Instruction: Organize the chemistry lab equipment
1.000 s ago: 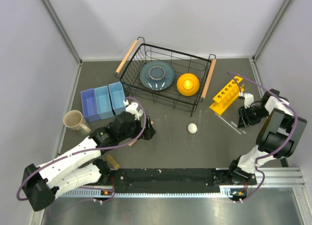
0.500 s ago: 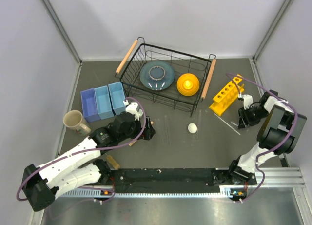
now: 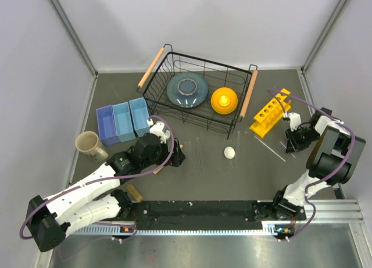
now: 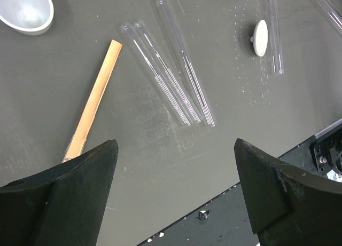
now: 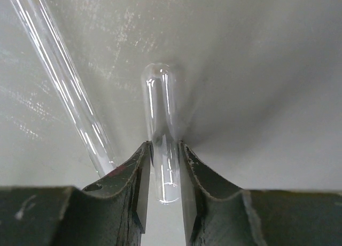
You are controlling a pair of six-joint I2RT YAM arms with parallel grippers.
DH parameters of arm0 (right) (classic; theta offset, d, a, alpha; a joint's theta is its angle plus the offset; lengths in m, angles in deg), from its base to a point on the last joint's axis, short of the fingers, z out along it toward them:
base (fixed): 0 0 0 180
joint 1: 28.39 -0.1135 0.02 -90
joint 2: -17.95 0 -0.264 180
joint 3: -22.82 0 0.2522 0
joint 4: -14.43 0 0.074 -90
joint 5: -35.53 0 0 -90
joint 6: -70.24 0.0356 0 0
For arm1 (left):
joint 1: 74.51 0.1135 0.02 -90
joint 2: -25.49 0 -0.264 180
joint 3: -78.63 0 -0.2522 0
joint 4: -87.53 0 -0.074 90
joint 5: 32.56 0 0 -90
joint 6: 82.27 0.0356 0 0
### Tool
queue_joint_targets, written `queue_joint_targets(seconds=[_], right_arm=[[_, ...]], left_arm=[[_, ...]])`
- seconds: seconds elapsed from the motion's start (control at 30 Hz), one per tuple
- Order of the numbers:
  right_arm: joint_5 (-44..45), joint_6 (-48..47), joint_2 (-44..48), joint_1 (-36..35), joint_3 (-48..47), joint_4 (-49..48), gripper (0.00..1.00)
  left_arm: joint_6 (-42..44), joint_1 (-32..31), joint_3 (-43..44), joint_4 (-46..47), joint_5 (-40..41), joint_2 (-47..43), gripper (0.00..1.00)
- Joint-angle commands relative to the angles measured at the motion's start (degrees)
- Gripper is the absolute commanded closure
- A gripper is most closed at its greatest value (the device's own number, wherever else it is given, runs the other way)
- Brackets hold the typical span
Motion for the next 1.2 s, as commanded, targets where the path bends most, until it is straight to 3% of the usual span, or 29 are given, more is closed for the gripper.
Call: queue_joint_targets(seconds=[0.0, 0.13, 0.47, 0.77, 0.97, 1.17], right_arm=[[-1.1, -4.1, -1.2, 0.1, 2.8, -2.4, 0.77], [-1.6, -4.6, -0.4, 0.1, 2.6, -2.3, 0.89], [-6.1, 0.1, 10.2, 0.2, -0.1, -1.1, 0.94], [-20.6, 8.4, 23.3, 0.2, -3.7, 10.2, 0.93], [-32.6, 18.9, 31.5, 0.2, -6.0, 15.0, 0.92], [-41.9, 29.5, 34.4, 0.2, -7.2, 15.2, 0.91]], left_arm=[[-0.7, -0.2, 0.6, 2.3, -0.5, -1.2, 0.05], [-1.2, -0.2, 1.0, 2.2, -1.7, -1.2, 0.05], [-6.5, -0.2, 0.3, 7.1, -8.9, -4.1, 0.05], [-18.8, -0.8, -5.2, 33.3, -20.9, -6.9, 0.05], [-17.4, -8.2, 5.5, 37.6, -17.4, 4.3, 0.05], [-14.8, -15.3, 22.0, 35.7, -11.2, 25.6, 0.06]])
